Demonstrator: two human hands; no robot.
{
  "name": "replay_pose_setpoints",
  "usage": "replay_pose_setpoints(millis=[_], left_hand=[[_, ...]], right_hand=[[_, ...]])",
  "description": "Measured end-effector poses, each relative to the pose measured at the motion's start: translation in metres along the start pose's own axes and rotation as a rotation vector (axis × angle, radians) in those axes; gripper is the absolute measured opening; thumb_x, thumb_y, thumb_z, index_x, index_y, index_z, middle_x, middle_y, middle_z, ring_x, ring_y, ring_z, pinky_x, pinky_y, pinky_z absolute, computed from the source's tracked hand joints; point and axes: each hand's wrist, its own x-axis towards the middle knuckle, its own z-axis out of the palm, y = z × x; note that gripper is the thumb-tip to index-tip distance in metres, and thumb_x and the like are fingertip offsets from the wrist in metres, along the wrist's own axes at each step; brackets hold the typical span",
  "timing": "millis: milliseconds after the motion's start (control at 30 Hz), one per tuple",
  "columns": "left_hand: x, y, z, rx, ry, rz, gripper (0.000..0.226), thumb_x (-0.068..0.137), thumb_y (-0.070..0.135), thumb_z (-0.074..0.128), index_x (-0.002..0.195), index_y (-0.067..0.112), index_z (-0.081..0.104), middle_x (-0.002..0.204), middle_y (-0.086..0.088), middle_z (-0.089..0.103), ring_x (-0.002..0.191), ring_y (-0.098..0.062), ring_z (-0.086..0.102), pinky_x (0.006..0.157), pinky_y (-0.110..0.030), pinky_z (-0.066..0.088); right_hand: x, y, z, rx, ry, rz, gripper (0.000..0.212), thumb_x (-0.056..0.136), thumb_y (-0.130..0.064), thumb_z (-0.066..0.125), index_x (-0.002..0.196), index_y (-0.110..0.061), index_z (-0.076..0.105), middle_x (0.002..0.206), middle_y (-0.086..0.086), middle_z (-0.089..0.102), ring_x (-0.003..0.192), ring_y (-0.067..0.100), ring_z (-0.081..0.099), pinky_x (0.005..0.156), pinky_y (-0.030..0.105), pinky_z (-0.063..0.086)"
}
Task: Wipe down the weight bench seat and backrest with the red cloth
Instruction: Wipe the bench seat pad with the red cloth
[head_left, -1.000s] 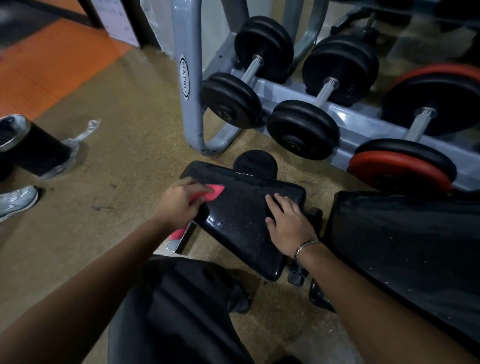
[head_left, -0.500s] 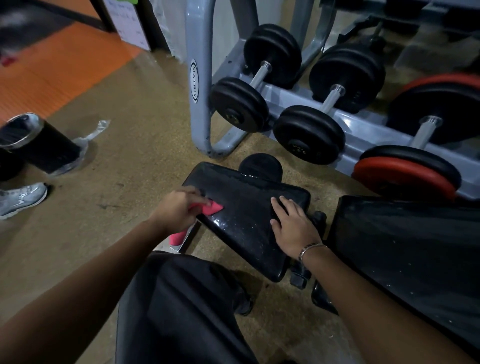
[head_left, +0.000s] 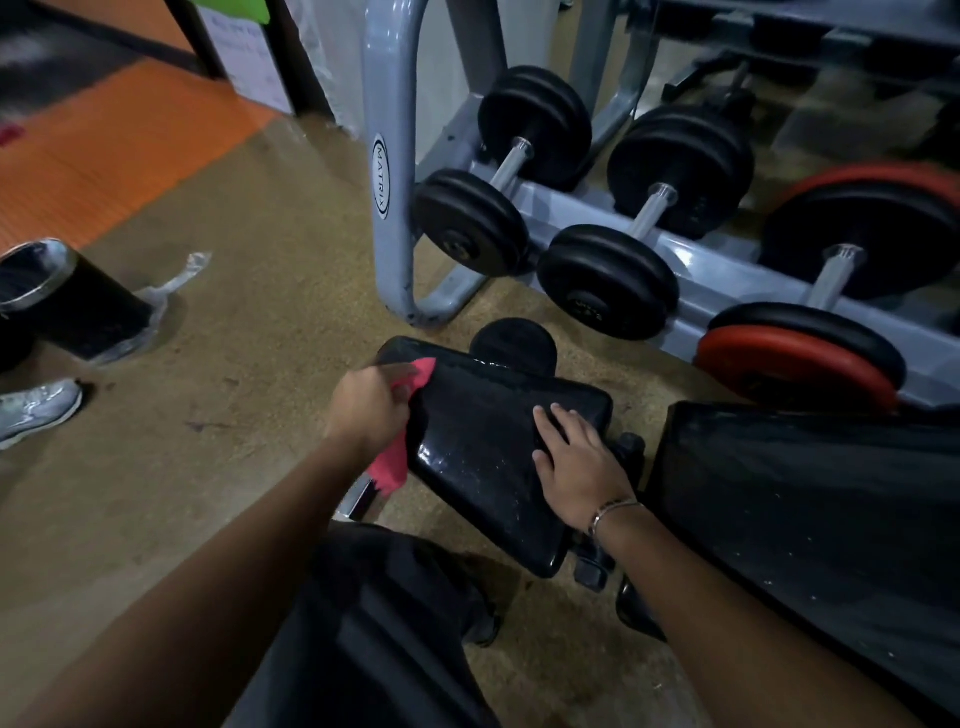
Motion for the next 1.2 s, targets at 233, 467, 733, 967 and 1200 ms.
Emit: replay_pose_setpoints(millis=[233, 467, 733, 967, 1200], left_hand=[[0.015, -0.02, 0.001, 0.06, -0.072, 0.135, 0.039, 0.093, 0.015, 0.06, 0.122, 0.039, 0.071, 0.109, -0.003, 0.064, 0.1, -0.033, 0.062, 0.088, -0.038, 0.05], [0.036, -0.001, 0.019, 0.057, -0.021, 0.109, 0.048, 0.093, 0.009, 0.048, 0.121, 0.039, 0.072, 0.114, 0.001, 0.062, 0.104, -0.03, 0.049, 0.089, -0.045, 0.048], [0.069, 0.0, 0.024, 0.089, -0.076, -0.009, 0.054, 0.09, 0.01, 0.044, 0.122, 0.045, 0.07, 0.121, -0.001, 0.063, 0.105, -0.031, 0.048, 0.093, -0.042, 0.043], [0.054, -0.008, 0.018, 0.037, -0.088, 0.174, 0.04, 0.087, 0.037, 0.045, 0.113, 0.041, 0.075, 0.112, 0.002, 0.066, 0.102, -0.026, 0.053, 0.092, -0.042, 0.046], [0.057, 0.008, 0.025, -0.042, -0.136, 0.161, 0.016, 0.087, 0.053, 0.069, 0.094, 0.04, 0.075, 0.102, 0.022, 0.061, 0.105, -0.014, 0.049, 0.087, -0.042, 0.049]], right_hand=[[-0.003, 0.001, 0.002, 0.009, -0.01, 0.004, 0.058, 0.109, -0.042, 0.027, 0.162, -0.033, 0.005, 0.171, -0.01, 0.002, 0.158, 0.015, -0.002, 0.127, 0.04, 0.02], [-0.003, 0.001, 0.003, 0.016, 0.008, -0.006, 0.058, 0.109, -0.042, 0.026, 0.162, -0.034, 0.004, 0.171, -0.01, 0.001, 0.158, 0.015, -0.003, 0.128, 0.037, 0.014], [-0.001, 0.005, 0.008, -0.011, 0.04, -0.023, 0.058, 0.109, -0.042, 0.026, 0.162, -0.033, 0.004, 0.171, -0.008, 0.004, 0.158, 0.016, 0.0, 0.128, 0.038, 0.015], [-0.003, 0.005, 0.005, -0.009, 0.045, -0.034, 0.058, 0.109, -0.041, 0.026, 0.162, -0.032, 0.003, 0.171, -0.008, 0.003, 0.158, 0.016, -0.001, 0.128, 0.037, 0.013], [-0.006, 0.004, 0.005, -0.007, 0.032, -0.025, 0.058, 0.11, -0.04, 0.025, 0.162, -0.032, 0.001, 0.171, -0.007, 0.001, 0.158, 0.016, -0.003, 0.128, 0.036, 0.011]])
